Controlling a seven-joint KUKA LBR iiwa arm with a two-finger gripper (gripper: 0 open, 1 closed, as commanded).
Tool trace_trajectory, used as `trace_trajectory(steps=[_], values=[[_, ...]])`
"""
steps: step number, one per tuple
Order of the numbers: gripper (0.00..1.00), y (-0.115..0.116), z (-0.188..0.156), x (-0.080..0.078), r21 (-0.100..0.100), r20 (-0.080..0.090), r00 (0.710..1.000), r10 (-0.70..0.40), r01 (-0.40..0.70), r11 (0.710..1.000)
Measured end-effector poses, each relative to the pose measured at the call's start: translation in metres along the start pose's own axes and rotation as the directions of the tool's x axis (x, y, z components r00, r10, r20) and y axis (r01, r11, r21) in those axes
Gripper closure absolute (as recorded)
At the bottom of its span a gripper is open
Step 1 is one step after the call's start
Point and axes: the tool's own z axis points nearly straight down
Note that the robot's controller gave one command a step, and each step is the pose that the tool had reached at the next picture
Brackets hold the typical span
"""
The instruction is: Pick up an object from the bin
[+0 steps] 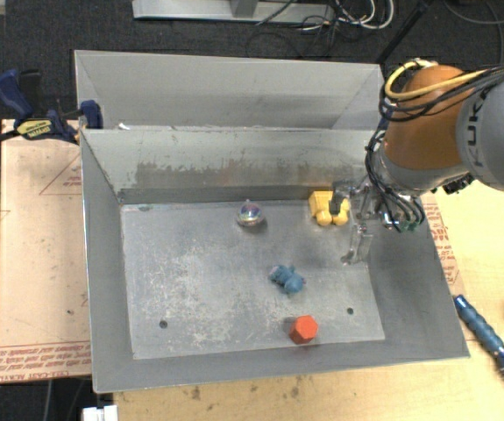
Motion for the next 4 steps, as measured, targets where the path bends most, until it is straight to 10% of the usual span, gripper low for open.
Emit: trace_trajectory(steps=[1, 2, 4], values=[[0.0, 0.078, 0.059, 0.023, -0.002, 0.004, 0.971, -0.239, 0.239, 0.971], [0.0, 0.094, 0.026, 0.059, 0.0, 0.006, 0.982, -0.187, 0.187, 0.982], [0.0, 0.096, 0.058, 0.073, -0.001, 0.005, 0.999, -0.052, 0.052, 0.999]])
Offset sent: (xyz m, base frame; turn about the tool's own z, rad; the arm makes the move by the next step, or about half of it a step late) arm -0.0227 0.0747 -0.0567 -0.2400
